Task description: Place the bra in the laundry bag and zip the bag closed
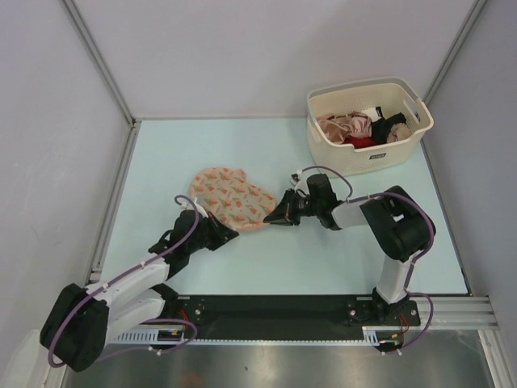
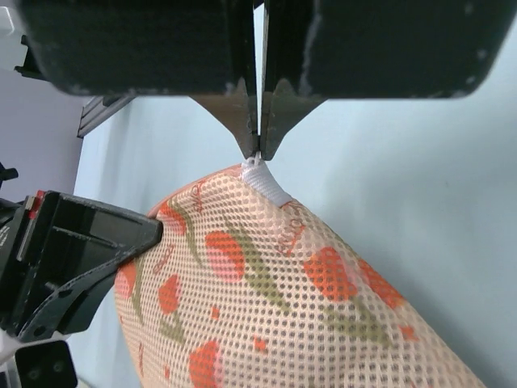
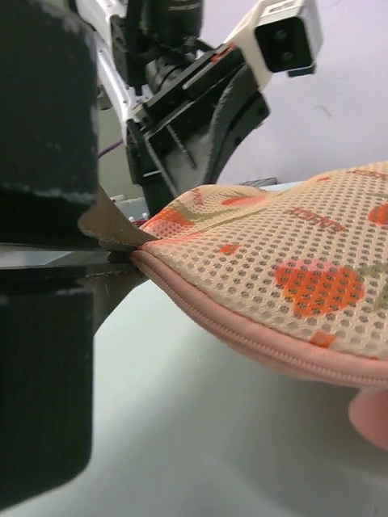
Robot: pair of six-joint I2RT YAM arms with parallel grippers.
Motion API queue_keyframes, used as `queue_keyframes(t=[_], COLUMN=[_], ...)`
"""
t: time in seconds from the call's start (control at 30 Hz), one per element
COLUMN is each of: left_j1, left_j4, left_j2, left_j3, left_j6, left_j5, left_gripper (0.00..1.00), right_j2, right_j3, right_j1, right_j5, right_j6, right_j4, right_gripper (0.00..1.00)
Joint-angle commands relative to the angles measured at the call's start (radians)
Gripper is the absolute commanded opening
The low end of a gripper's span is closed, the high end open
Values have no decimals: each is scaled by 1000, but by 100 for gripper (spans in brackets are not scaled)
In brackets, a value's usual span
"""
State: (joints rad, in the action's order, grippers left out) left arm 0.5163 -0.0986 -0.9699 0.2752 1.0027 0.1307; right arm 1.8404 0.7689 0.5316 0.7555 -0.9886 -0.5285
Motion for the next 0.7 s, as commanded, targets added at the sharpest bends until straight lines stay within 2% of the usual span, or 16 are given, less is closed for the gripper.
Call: queue_keyframes(t=[0.0, 0.07, 0.13, 0.17, 0.2, 0.23, 0.27, 0.3, 0.33, 0.37, 0.4, 0.43, 0.5, 0.53, 0.6, 0.67], left_j1=[-93, -99, -98, -98, -98, -96, -96, -94, -88, -84, -75, -52, -1, 19, 100, 152], left_j4=[168, 177, 201, 220, 258, 276, 298, 331, 338, 339, 338, 336, 315, 304, 257, 191], left_j2=[39, 42, 54, 83, 103, 129, 201, 236, 279, 354, 390, 416, 471, 487, 534, 585], left_j3=[28, 54, 82, 93, 104, 119, 125, 133, 140, 144, 148, 153, 156, 154, 124, 82], left_j6=[-81, -136, -177, -188, -200, -219, -225, -226, -234, -236, -234, -227, -222, -220, -207, -185], left_j5=[-56, -34, -29, -40, -48, -51, -58, -56, -43, -33, -16, -5, 16, 17, 7, -40], left_gripper=[0, 0, 2, 6, 12, 26, 33, 40, 49, 54, 69, 78, 85, 89, 90, 91], right_j2=[-7, -26, -50, -84, -107, -130, -153, -209, -239, -275, -311, -393, -479, -589, -715, -924], right_j3=[9, 35, 58, 78, 89, 93, 96, 93, 90, 83, 66, 50, -24, -58, -174, -258], right_j1=[-44, -41, -36, -32, -28, -25, -18, -13, -10, 5, 13, 22, 44, 50, 67, 76], right_j5=[51, 41, -24, -103, -149, -192, -268, -303, -338, -414, -451, -487, -553, -567, -593, -619], right_j6=[91, 139, 232, 266, 298, 354, 372, 390, 418, 432, 442, 450, 450, 440, 403, 360], right_j4=[50, 102, 232, 286, 394, 439, 474, 522, 573, 597, 642, 656, 656, 645, 616, 611], right_gripper=[0, 15, 43, 54, 71, 78, 83, 96, 100, 100, 100, 100, 100, 100, 100, 100])
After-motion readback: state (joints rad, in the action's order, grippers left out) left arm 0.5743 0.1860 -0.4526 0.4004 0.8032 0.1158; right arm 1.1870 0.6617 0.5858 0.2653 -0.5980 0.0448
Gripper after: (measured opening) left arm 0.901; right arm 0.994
